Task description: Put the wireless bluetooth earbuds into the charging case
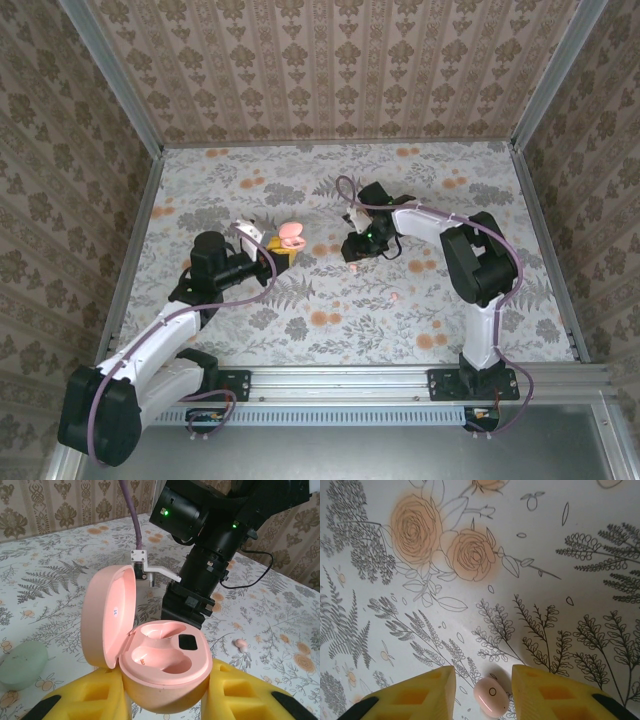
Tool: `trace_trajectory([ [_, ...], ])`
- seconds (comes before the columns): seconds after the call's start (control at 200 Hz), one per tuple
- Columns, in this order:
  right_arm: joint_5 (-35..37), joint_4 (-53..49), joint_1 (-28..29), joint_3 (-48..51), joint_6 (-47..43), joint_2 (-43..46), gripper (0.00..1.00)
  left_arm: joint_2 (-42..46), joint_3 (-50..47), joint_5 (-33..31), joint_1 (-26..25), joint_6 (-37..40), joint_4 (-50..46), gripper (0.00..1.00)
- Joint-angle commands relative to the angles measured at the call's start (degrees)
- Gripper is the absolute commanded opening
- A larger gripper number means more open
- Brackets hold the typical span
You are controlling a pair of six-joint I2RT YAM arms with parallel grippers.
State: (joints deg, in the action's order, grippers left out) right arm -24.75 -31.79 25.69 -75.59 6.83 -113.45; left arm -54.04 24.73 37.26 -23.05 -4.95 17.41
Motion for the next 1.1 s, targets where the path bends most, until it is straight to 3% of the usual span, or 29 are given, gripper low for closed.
trace_trajectory([
  [0.0,-1.6,-2.2,0.2,0.4,-2.5,-1.2,0.35,0.0,0.4,0.3,0.3,0.5,0.2,0.18],
  [0.265,-2.1,-1.1,0.8,4.6,-1.3,1.1,0.35,-0.2,0.3,0.2,0.3,0.5,0.7,0.18],
  [0.675,7.6,-1.3,3.8,6.5,2.1,3.3,0.28,0.0,0.1,0.4,0.2,0.4,0.8,0.18],
  [1.095,10.2,-0.5,4.6,6.2,8.9,5.3,0.2,0.5,-0.2,0.2,0.3,0.7,0.5,0.18],
])
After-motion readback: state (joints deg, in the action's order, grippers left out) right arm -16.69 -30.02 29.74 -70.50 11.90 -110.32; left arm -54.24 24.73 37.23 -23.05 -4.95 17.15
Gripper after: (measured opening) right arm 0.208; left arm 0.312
